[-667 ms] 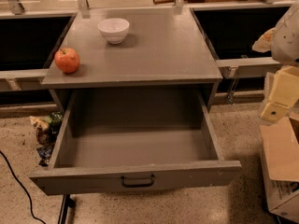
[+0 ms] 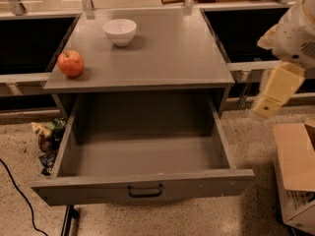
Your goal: Place apple into top drawer
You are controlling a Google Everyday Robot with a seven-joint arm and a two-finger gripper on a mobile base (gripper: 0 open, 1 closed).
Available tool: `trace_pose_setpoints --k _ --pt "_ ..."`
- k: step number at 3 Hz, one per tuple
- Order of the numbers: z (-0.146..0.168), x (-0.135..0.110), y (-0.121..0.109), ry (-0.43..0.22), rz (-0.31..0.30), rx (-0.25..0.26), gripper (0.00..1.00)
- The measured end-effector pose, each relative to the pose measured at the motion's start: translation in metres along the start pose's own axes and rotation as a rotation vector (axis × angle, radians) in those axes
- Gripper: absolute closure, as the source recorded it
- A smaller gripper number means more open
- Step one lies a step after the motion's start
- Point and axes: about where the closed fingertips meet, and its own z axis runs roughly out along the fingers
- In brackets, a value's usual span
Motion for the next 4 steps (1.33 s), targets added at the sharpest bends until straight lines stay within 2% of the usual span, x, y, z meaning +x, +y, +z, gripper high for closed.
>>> trace_pose_setpoints --k 1,3,4 --pt "0.018 -0.037 -0.017 -0.133 0.150 0.017 0.00" --pt "0.025 -0.043 -0.020 -0.152 0.161 0.015 0.00" --pt "0.054 -0.080 -0.041 -0.226 0.151 0.006 0.00"
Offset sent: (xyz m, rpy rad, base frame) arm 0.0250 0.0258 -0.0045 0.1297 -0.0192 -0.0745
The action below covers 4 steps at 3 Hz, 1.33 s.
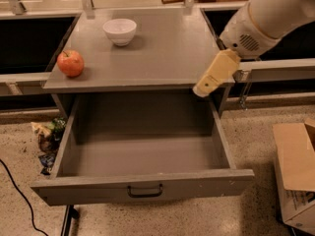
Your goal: Place apple into top drawer
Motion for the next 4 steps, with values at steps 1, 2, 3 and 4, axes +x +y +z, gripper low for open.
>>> trace_pose_setpoints --k 1,2,3,4 --pt "0.044 -0.049 -0.013 -0.092 -0.037 -0.040 0.00" --pt "0.081 -0.094 -0.014 -0.191 -0.025 -0.073 0.00" --pt "0.114 -0.137 -0.006 -0.281 -0.021 -0.125 0.00" --pt "0.118 -0.139 -0.007 -0.287 -0.016 -0.126 0.00"
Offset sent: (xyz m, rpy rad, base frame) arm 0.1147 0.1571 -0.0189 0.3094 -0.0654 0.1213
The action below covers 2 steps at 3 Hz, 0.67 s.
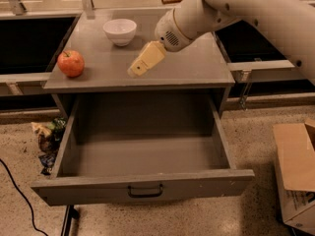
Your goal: Place apple into top drawer
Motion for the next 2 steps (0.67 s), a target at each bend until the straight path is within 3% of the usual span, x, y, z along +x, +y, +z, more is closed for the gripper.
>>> trace_pose_setpoints --k 2 --pt "0.095 -0.034 -0.040 -0.027 -0.003 -0.008 0.00"
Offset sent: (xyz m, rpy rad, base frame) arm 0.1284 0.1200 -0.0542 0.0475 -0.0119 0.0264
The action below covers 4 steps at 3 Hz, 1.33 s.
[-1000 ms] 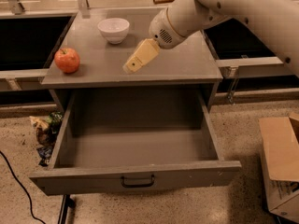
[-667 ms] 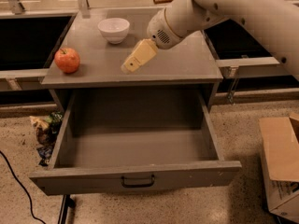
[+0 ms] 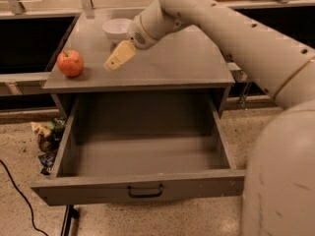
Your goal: Place apple into top drawer
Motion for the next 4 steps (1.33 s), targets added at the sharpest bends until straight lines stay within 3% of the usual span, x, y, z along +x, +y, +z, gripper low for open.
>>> trace_pose_setpoints --k 1,4 --pt "0.047 -0.015 -0.006 -0.027 0.012 -0.005 0.00" --pt "0.115 -0.050 0.014 -0.161 0.027 0.014 0.00"
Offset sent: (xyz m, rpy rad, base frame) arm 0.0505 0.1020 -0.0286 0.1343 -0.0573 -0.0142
